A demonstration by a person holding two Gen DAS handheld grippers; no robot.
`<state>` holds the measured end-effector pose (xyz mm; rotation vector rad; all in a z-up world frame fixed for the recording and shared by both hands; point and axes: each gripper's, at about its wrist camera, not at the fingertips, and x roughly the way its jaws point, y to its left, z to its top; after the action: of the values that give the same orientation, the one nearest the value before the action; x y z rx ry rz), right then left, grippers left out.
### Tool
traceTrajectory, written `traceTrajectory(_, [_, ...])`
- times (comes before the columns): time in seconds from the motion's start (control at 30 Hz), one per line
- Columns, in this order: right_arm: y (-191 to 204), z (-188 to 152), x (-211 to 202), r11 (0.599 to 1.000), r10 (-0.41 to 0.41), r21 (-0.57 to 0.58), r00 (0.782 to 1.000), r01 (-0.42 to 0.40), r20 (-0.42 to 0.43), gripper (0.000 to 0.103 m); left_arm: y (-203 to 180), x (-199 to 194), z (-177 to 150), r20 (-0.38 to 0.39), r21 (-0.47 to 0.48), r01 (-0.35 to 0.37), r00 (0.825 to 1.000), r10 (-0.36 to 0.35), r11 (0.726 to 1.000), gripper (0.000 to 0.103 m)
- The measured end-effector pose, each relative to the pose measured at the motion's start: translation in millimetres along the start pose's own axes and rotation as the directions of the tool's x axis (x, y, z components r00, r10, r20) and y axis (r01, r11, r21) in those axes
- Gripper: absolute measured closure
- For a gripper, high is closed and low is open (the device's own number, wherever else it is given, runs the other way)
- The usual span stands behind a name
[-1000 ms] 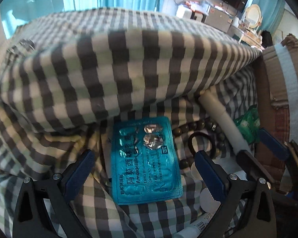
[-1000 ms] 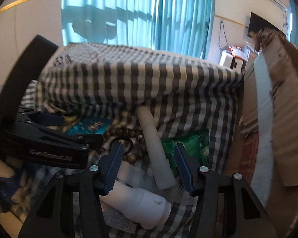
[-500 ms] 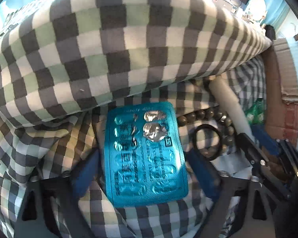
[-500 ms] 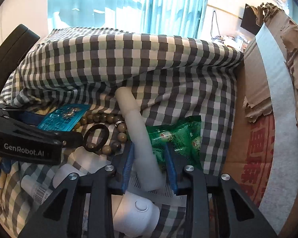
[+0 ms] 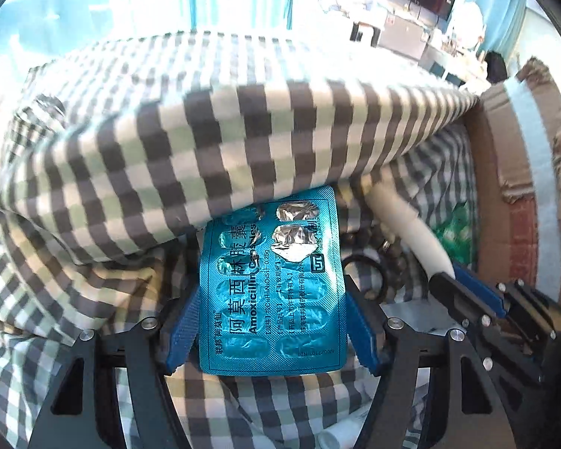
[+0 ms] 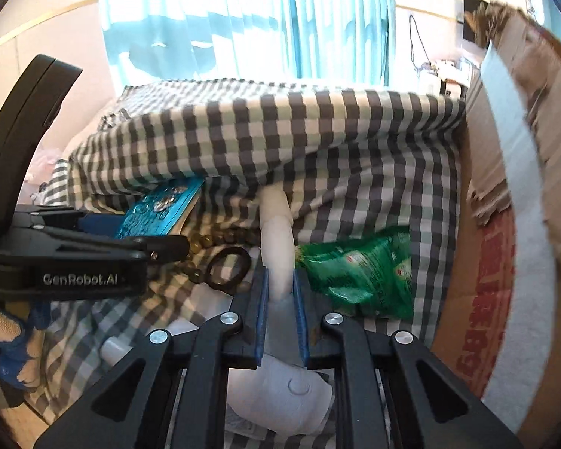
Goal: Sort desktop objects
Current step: 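Grasp the blue amoxicillin blister pack with the left tool while the right tool grasps the white tube, then lift the blister pack and white tube and carry them over the cardboard box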
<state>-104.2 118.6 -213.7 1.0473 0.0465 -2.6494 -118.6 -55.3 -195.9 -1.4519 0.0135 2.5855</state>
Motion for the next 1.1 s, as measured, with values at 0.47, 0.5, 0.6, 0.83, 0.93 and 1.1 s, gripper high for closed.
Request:
traceTrajectory(0.47, [3.0,-2.2,-60.8,0.998,0.061,0.011,0.991,-0.062,0.12,0.09,5.5,-64.2,21.3,0.219,0.031,-0.049,0.975,0.041,0.998,0.032])
traceTrajectory(0.5, [2.6,-1.1,-65.0,0.998,0.064,0.012,0.99,-0.066,0.128,0.09,-6.5,-54.3,28.3,0.228,0.026,-0.053,0.973,0.045,0.998,0.032])
traceTrajectory(0.6, [2.6,1.5,-81.9,0.998,0.063,0.01,0.985,-0.065,0.159,0.09,-10.8,-62.4,29.4,0.26,0.012,-0.057,0.964,0.052,0.998,0.032])
traceTrajectory(0.83, [14.8,16.3,-106.9,0.999,0.047,0.015,0.971,-0.052,0.234,0.09,-14.7,-93.6,26.8,0.339,-0.007,-0.044,0.94,0.043,0.999,0.032])
traceTrajectory(0.93, [11.8,20.0,-118.5,0.999,0.032,0.009,0.966,-0.036,0.255,0.09,-20.2,-107.5,25.0,0.387,-0.012,-0.058,0.92,0.058,0.998,0.032])
traceTrajectory(1.1, [3.8,25.9,-137.2,1.0,0.018,0.015,0.955,-0.024,0.298,0.09,-36.1,-133.8,21.8,0.465,0.001,-0.065,0.884,0.057,0.998,0.032])
